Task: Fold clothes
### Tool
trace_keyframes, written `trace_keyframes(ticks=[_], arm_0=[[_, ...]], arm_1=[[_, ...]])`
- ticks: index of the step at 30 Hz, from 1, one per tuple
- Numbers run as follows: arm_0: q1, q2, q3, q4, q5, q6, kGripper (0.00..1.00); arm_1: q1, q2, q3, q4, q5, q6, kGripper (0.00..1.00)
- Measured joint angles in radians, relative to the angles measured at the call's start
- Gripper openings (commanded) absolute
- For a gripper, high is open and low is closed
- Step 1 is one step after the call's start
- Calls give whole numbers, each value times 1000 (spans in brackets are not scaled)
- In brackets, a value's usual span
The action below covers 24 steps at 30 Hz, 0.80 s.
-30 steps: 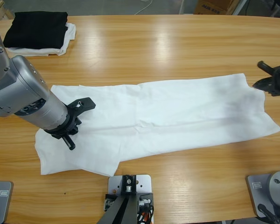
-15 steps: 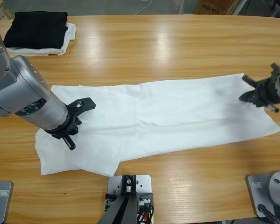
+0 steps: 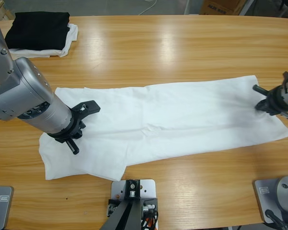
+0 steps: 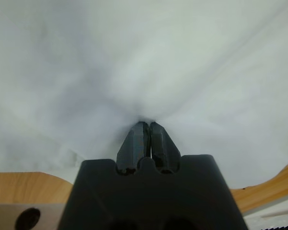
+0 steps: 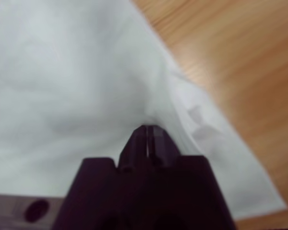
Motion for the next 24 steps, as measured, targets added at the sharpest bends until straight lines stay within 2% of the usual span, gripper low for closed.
trace_keyframes(ticks=[2,4,5,6,7,8,9,11,19,24], arm_0=[[-1,2,-2,0,0,-1,0],[-3,4,-5,0,0,-4,0],[-4,5,-6,0,0,-5,0],[-4,5,-6,0,0,-6,0],[-5,5,-6,0,0,-7,0],[-5,5,-6,0,0,-7,0],[-6,5,-6,0,0,-8,0],[-7,5,-6,0,0,-12,0],[-10,5,-6,0,0,-14,0],[-10,5,-6,0,0,-14,0]], arm_1=[[3,-42,-40,80,-10,-1,577],[23,-83,-63,134,-10,5,485],[31,-92,-67,147,-10,9,427],[36,-95,-71,155,-10,11,327],[38,-95,-73,158,-7,12,313],[38,-94,-73,159,-1,12,229],[38,-91,-73,158,4,12,95],[37,-72,-73,154,14,12,0],[-31,-1,-54,78,59,8,0],[-88,46,-57,161,32,53,15]])
